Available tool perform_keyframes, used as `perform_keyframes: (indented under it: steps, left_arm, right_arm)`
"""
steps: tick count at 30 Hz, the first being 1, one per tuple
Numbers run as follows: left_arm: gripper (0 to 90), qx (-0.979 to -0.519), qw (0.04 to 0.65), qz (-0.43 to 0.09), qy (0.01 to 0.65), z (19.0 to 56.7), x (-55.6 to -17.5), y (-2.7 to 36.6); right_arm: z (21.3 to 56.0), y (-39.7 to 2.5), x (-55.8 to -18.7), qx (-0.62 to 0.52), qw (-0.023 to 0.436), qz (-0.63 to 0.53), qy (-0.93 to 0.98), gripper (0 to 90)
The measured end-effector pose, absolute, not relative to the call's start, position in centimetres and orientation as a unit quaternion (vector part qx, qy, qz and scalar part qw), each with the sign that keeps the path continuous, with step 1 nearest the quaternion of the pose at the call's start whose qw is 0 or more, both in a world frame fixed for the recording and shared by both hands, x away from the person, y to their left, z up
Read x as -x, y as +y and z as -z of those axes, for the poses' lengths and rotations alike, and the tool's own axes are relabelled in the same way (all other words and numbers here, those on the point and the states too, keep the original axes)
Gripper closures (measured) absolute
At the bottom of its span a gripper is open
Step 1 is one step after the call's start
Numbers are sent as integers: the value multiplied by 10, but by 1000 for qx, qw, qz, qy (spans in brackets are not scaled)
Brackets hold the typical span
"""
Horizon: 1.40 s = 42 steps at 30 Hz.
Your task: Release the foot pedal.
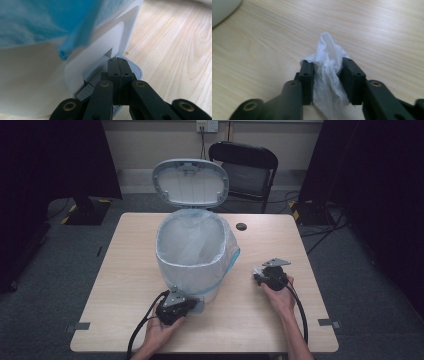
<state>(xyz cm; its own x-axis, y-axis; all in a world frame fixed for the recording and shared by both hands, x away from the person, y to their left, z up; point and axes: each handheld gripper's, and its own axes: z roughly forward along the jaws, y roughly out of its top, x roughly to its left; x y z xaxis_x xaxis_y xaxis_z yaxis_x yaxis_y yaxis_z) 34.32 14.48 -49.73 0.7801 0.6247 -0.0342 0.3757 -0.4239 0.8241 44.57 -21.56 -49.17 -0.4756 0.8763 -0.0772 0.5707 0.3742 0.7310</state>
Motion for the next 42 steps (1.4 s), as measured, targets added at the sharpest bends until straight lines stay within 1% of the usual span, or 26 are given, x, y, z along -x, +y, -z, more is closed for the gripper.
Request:
perform_keyframes:
  steps: [2,3,4,5,7,8,10,11,14,16,22,25,30,35,42]
  left_arm:
    - [900,-832,445,-140,301,497,-343,145]
    - [900,-832,445,-140,301,497,-343,145]
    - [900,-832,445,-140,301,497,-343,145]
    - [900,-832,445,-140,301,497,-343,145]
    - [900,-832,445,-140,301,497,-343,145]
    - [900,-832,445,-140,301,497,-343,145]
    - [900,-832,445,-140,301,497,-343,145]
    - [900,-832,445,-140,301,497,-343,145]
    - [900,-832,445,-140,301,497,-343,145]
    - [900,-832,445,-140,301,497,-343,145]
    - [900,-832,445,-140,301,497,-343,145]
    - [900,-832,445,-140,301,497,-343,145]
    - [900,-832,445,-140,301,497,-343,145]
    - [900,-832,445,-140,301,497,-343,145]
    - [900,-832,445,-140,300,497,-343,145]
  right_arm:
    - [492,-217,-446,-468,235,-330,785,727]
    - [492,-217,-446,-468,235,-330,785,727]
    - [492,-220,-447,-482,230,-338,775,776]
    - [492,-220,-447,-482,230,-338,775,776]
    - [490,-221,-447,-492,230,-345,765,804]
    - [488,-223,-446,-499,221,-360,757,811]
    - [487,-223,-445,-498,222,-361,757,812]
    - [485,-223,-444,-497,211,-369,756,815]
    - [483,-223,-442,-494,203,-376,757,816]
    - [480,-223,-438,-494,185,-395,752,815]
    - [465,-222,-430,-489,177,-420,744,816]
    - [461,-222,-428,-489,176,-424,742,816]
    - [448,-222,-420,-483,189,-428,740,815]
    - [435,-225,-414,-480,187,-443,734,815]
    - [406,-226,-407,-472,189,-464,726,817]
